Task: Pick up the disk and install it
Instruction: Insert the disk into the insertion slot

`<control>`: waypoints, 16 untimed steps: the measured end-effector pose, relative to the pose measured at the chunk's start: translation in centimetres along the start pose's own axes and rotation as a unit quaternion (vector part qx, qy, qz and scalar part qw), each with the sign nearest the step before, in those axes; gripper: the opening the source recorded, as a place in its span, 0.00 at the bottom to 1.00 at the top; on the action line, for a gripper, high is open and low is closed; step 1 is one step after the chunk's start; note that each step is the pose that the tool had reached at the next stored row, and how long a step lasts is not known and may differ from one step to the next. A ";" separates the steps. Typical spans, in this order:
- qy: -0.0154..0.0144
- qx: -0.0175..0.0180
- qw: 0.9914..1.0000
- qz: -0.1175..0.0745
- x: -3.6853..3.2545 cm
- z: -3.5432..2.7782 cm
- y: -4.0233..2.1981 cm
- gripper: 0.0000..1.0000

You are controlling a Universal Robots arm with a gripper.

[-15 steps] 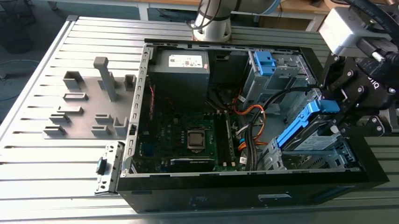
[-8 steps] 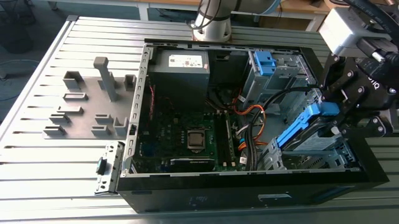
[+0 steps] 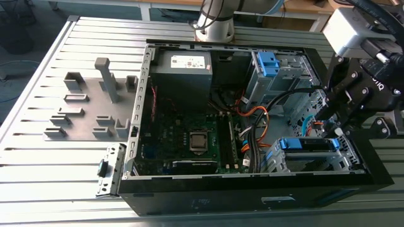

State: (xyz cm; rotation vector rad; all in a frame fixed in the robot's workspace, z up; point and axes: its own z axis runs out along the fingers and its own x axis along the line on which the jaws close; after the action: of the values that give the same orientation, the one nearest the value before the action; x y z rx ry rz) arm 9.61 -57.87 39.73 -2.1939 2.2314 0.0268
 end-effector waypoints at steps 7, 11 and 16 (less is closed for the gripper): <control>0.000 0.000 1.000 0.000 0.00 0.01 0.00 0.13; 0.000 0.000 1.000 0.000 0.00 0.02 0.00 0.11; 0.000 0.000 1.000 0.000 0.00 0.03 0.00 0.11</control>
State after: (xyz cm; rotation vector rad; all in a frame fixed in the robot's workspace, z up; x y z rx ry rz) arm 9.61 -57.87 39.69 -2.1939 2.2314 0.0268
